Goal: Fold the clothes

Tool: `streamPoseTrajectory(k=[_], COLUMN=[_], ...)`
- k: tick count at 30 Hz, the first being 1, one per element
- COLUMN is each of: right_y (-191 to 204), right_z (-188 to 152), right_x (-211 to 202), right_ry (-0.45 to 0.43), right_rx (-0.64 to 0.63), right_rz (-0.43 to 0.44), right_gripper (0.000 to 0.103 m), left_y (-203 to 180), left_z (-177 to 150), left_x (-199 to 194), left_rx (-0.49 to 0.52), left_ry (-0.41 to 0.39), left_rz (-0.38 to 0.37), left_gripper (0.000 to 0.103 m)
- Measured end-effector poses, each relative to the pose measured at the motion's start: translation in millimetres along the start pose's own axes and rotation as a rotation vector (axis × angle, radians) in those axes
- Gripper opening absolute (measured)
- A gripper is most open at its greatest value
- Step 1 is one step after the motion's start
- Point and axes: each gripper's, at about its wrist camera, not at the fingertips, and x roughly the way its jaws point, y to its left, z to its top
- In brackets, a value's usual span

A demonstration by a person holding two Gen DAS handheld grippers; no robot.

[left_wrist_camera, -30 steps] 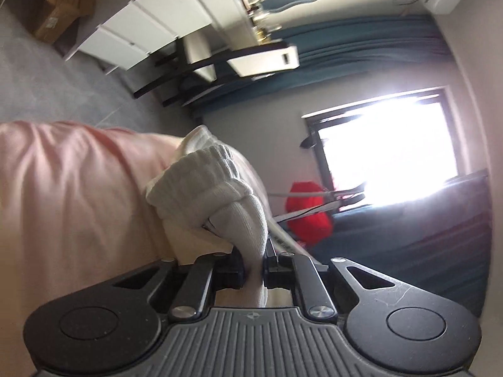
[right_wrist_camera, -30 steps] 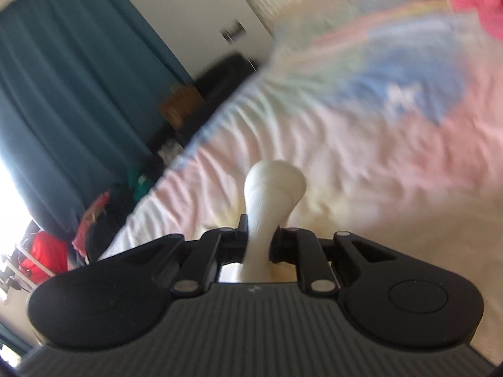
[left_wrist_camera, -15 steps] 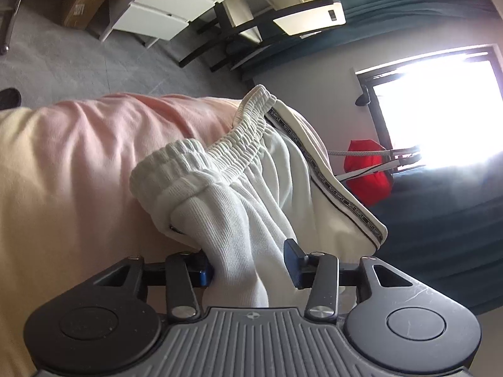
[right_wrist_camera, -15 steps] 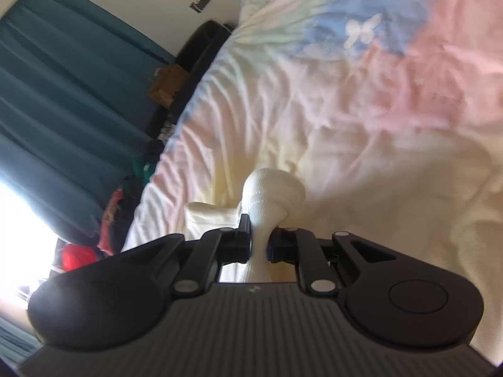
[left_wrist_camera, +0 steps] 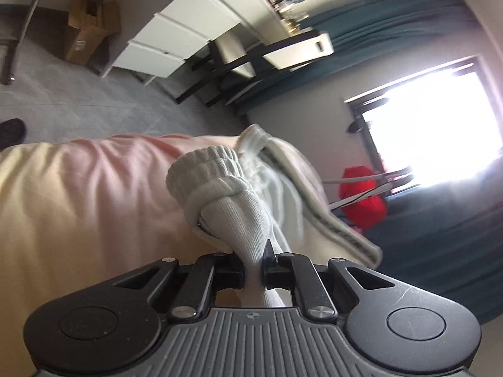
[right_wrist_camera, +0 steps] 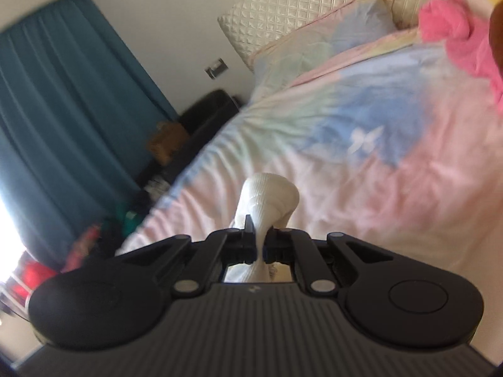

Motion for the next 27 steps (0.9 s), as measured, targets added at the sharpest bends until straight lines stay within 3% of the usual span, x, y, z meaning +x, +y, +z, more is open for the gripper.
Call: streamPoseTrajectory(k=[2, 4, 7, 10, 11, 12, 13, 14, 15, 16, 20, 27], right_y=[-7, -20, -42, -46, -44, -41, -37, -34, -31, -28, -9, 33], right_z=[-4, -10, -17, -15, -14, -13, -12, -11, -10, -8, -5, -23], right_x=[14, 28, 40, 37, 35, 33, 31, 28, 24, 19, 15, 24], right_ry=[0.08, 0.175, 0.274, 0.277, 0.274, 0.265, 0.254, 0.23, 0.198, 0.163, 0.085, 0.098], right_rx=[-0.022, 0.007, 0.084, 0.126, 0.122, 0.1, 0.078, 0.058, 0.043, 0.025, -0.108, -0.334], right_rz=[-0.076, -0.158, -0.22, -0.199, -0.19, -0.183, -0.177, -0.173, -0.169, -0.167, -0.143, 0.093], right_gripper=[0.006, 0.006, 0.01, 0.011, 0.012, 0.017, 0.041, 0.057, 0.085, 0.09, 0.089, 0.088], left_y=[6, 13, 4, -12, -18, -23, -32, -42, -52, -63, -96, -121], left_z=[-3, -3, -3, -8, -10, -12, -16, -21, -27, -34, -62, -110], left_x=[10, 12, 6, -3, -8, -13, -17, -21, -25, -27, -30, -4], left_rx=[0.002, -0.003, 0.066, 0.149, 0.171, 0.195, 0.236, 0.298, 0.36, 0.427, 0.623, 0.78], left_ry=[0.068, 0.093, 0.072, 0.017, -0.008, -0.036, -0.076, -0.124, -0.172, -0.221, -0.325, -0.218], left_rz=[0.121, 0.178, 0.213, 0.261, 0.266, 0.273, 0.294, 0.322, 0.35, 0.366, 0.343, 0.2], left_gripper=[0.011, 0.012, 0.018, 0.037, 0.052, 0.063, 0.068, 0.077, 0.084, 0.085, 0.092, 0.092])
